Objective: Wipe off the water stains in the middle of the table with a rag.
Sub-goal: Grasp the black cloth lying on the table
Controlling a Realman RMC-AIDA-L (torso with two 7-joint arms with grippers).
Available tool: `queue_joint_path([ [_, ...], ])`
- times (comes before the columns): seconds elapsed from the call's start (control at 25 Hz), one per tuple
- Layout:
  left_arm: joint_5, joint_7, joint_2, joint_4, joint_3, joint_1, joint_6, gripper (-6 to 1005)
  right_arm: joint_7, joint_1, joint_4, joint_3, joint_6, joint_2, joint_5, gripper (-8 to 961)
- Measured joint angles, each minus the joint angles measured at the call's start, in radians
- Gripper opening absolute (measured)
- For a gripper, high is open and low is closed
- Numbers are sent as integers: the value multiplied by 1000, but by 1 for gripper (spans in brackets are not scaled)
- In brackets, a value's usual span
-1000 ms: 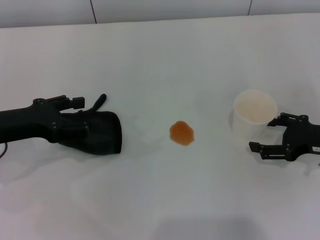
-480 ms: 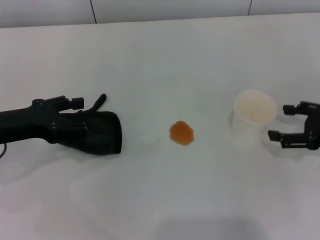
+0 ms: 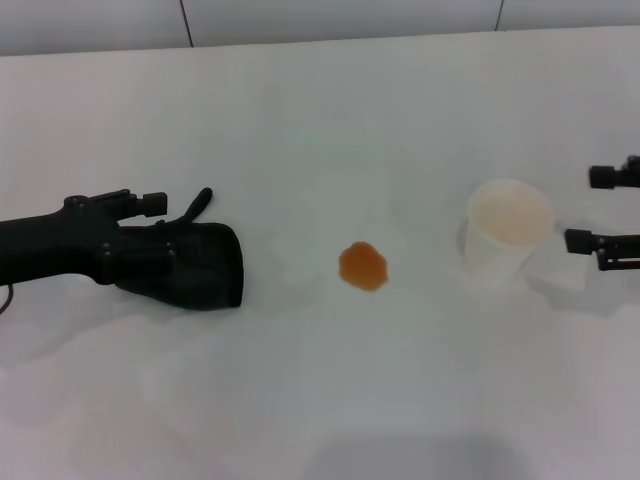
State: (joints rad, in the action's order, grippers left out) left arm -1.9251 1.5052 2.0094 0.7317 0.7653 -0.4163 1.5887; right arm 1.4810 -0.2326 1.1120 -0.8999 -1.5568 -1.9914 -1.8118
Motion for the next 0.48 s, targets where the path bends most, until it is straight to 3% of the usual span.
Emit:
queue_joint_path([
  [0.12,1,1,0,4,0,-4,-1,879,2,-50,72,6,-125,-7,-3,869],
  [0.48,-7,111,2,79,8,-6,61,878,25,-135,112,-100,-65,-17,-71,870],
])
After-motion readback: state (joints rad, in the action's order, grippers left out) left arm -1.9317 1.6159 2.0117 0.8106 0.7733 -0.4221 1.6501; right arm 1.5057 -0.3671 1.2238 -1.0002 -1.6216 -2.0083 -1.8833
